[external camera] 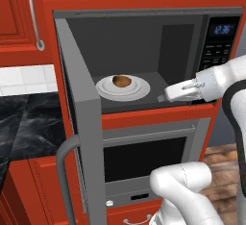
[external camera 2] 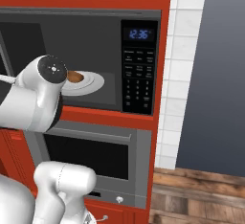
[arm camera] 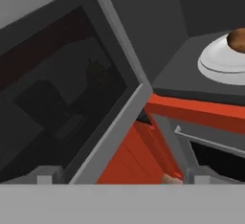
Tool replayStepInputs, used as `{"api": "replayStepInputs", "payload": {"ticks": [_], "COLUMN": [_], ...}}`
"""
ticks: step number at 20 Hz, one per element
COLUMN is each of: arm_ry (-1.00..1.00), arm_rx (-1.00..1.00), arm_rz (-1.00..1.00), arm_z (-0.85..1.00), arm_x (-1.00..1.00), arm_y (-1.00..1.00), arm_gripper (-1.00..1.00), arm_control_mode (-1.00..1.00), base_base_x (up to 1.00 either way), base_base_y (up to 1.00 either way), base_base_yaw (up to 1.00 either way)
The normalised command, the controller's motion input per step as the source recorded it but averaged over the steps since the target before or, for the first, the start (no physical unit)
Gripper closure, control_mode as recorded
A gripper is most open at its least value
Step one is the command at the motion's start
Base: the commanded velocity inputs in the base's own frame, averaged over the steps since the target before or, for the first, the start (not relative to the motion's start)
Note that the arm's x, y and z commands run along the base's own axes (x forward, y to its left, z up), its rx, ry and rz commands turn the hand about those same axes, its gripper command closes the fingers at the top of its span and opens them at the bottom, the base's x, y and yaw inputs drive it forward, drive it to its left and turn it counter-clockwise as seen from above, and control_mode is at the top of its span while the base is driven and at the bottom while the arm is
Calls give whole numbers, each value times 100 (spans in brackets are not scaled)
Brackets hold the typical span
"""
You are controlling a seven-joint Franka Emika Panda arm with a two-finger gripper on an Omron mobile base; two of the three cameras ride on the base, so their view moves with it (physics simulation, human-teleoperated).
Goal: Retrieve the reheated potato from the microwave, then place the potato, cheese, and condiment on the cutting board.
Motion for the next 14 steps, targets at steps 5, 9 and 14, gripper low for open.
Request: {"api": "replayStepInputs", "payload": {"ticks": [5, 9, 14], "arm_ry": [-22, 2, 0], "arm_rx": [-8, -9, -10], "arm_rz": [4, 3, 6], "arm_z": [1, 10, 2], "arm_x": [54, 56, 51], "arm_y": [-2, -6, -10], "arm_gripper": [-100, -100, -100], "arm_control_mode": [-100, -100, -100], "base_base_x": [0, 0, 0], "base_base_y": [0, 0, 0], "base_base_yaw": [0, 0, 0]}}
